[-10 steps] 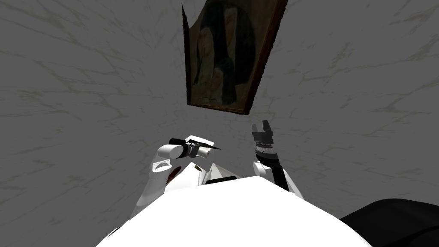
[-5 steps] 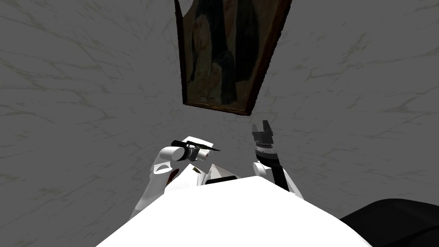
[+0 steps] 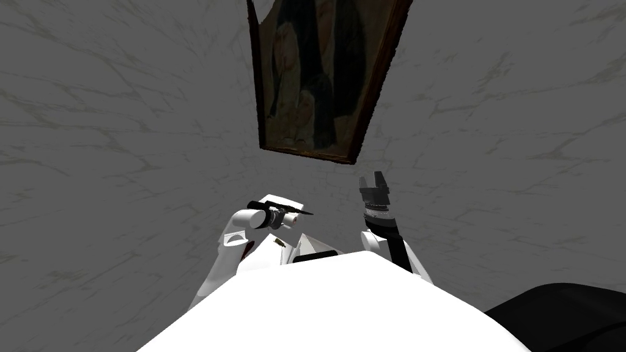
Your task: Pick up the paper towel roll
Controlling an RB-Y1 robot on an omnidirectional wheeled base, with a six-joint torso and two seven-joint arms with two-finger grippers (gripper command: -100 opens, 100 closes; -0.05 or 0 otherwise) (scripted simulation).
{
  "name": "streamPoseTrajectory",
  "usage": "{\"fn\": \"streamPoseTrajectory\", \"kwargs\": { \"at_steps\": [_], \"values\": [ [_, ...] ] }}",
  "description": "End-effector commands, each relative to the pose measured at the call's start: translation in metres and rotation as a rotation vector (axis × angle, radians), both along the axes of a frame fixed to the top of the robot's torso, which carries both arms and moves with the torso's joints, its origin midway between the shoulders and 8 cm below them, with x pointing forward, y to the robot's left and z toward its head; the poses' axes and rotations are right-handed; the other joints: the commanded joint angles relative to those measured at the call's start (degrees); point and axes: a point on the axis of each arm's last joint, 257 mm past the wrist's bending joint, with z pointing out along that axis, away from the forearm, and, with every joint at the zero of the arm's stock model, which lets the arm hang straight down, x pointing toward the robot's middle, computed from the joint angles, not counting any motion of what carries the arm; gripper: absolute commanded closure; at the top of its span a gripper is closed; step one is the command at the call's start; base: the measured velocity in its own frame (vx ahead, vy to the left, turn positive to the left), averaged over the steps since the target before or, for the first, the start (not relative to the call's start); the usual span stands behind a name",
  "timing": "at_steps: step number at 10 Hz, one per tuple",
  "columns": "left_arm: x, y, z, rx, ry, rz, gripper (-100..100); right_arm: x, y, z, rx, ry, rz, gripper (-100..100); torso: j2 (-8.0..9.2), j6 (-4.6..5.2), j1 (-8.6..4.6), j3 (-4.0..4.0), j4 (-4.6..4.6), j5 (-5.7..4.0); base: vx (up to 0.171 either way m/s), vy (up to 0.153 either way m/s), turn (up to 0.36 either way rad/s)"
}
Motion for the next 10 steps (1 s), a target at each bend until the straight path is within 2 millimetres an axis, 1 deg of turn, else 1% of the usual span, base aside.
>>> {"fn": "streamPoseTrajectory", "kwargs": {
  "at_steps": [1, 4, 5, 6, 8, 9, 10],
  "values": [
    [0.000, 0.000, 0.000, 0.000, 0.000, 0.000, 100, 0.000, 0.000, 0.000, 0.000, 0.000, 0.000, 0, 0.00, 0.00, 0.00, 0.00, 0.00, 0.00, 0.000, 0.000, 0.000],
    [0.001, 0.000, 0.001, -0.001, -0.003, 0.000, 100, 0.000, 0.000, 0.000, 0.000, 0.000, 0.000, 0, 0.01, -0.04, 0.01, -0.01, -0.03, 0.00, 0.000, 0.000, 0.000],
    [0.001, 0.000, 0.001, -0.001, -0.003, 0.000, 0, 0.000, 0.000, 0.000, 0.000, 0.000, 0.000, 0, 0.01, -0.04, 0.01, -0.01, -0.04, 0.00, 0.000, 0.000, 0.000],
    [-0.003, 0.000, 0.009, 0.000, -0.003, -0.007, 100, 0.000, 0.000, 0.000, 0.000, 0.000, 0.000, 0, 0.01, -0.04, 0.01, -0.01, -0.04, 0.00, 0.008, 0.001, 0.060],
    [-0.008, -0.001, 0.017, 0.001, -0.002, -0.014, 100, 0.000, 0.000, 0.000, 0.000, 0.000, 0.000, 0, 0.00, -0.07, 0.03, -0.01, -0.03, 0.00, 0.014, 0.002, 0.050],
    [-0.005, -0.002, 0.016, 0.000, -0.005, -0.012, 100, 0.000, 0.000, 0.000, 0.000, 0.000, 0.000, 0, 0.00, -0.06, 0.02, -0.01, -0.03, 0.00, 0.000, 0.000, 0.000],
    [-0.006, -0.002, 0.016, 0.000, -0.003, -0.012, 0, 0.000, 0.000, 0.000, 0.000, 0.000, 0.000, 0, 0.00, -0.04, 0.01, -0.02, -0.05, 0.00, 0.000, 0.000, 0.000]
  ]
}}
